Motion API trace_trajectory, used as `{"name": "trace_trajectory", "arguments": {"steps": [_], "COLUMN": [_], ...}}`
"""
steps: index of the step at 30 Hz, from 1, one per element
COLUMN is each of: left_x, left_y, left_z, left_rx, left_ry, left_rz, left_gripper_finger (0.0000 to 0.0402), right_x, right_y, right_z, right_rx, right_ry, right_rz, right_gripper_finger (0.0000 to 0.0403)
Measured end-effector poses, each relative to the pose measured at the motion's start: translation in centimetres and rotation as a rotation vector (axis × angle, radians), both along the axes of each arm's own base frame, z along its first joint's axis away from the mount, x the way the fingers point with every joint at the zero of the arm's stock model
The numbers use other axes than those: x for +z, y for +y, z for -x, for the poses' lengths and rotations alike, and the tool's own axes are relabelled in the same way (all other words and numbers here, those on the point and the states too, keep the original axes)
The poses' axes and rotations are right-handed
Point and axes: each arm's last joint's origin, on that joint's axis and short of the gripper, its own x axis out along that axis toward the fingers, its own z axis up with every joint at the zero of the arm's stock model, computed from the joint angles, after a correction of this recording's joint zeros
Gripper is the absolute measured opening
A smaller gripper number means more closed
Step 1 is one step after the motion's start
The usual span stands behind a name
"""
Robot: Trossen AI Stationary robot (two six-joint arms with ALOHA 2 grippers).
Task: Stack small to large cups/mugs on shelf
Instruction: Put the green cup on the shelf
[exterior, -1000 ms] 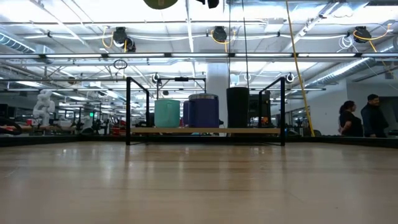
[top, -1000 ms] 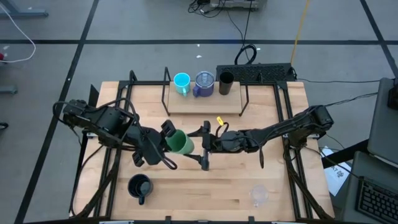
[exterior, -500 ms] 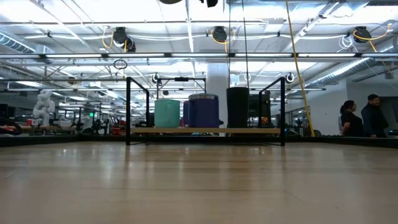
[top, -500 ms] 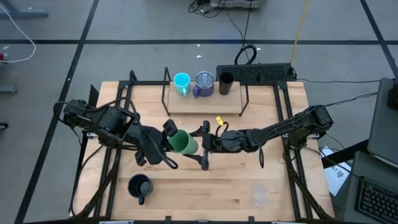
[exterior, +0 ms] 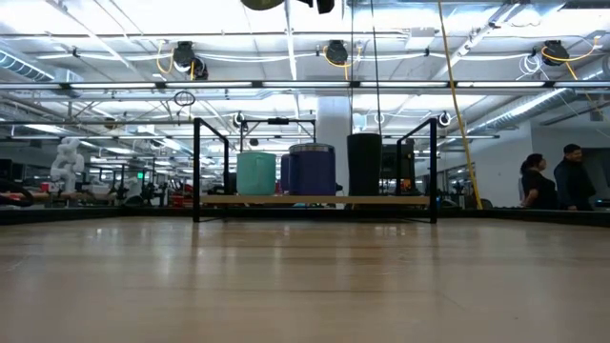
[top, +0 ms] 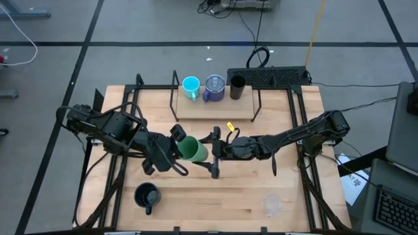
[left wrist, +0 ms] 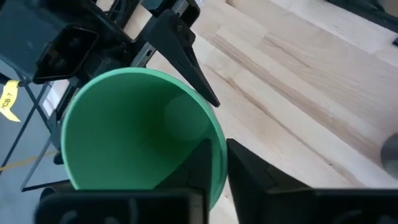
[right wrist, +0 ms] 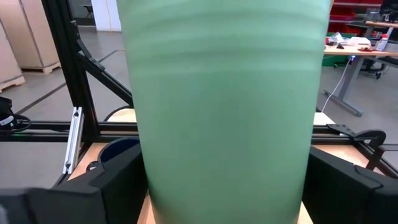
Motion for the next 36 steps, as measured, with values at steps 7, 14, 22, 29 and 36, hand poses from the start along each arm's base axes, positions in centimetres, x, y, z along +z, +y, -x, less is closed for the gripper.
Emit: {"name": "trace_trajectory", "arguments": {"steps": [7,14,22,29,36], "left_x": [0.3,1.8,3.7,1.7,-2.3], "left_y": [-0.2,-0.7,-0.1,0.6,1.0], "left_z": [-0.3,0.9,3.3,3.3,1.3], "left_rx": [0.021,0.073,0.231,0.42,0.519], "left_ry": [-0.043,-0.149,-0.242,-0.289,-0.364], "left_rz": [0.036,0.084,0.241,0.209,0.281], "left_gripper_finger": [0.0111,0.0145,0.0147,0.0147,0.0147], "right_x": [-0.2,0.4,-0.9,-2.9,-2.8], "right_y": [0.0,-0.2,-0.9,-1.7,-2.3], "right_z": [0.0,1.1,4.3,6.7,7.3], "right_rx": [-0.003,-0.009,-0.004,-0.003,-0.014], "right_ry": [0.017,0.081,0.023,-0.147,-0.268], "right_rz": [-0.015,-0.039,-0.072,-0.108,-0.067], "right_gripper_finger": [0.0332,0.0332,0.0332,0.0333,0.0335]}}
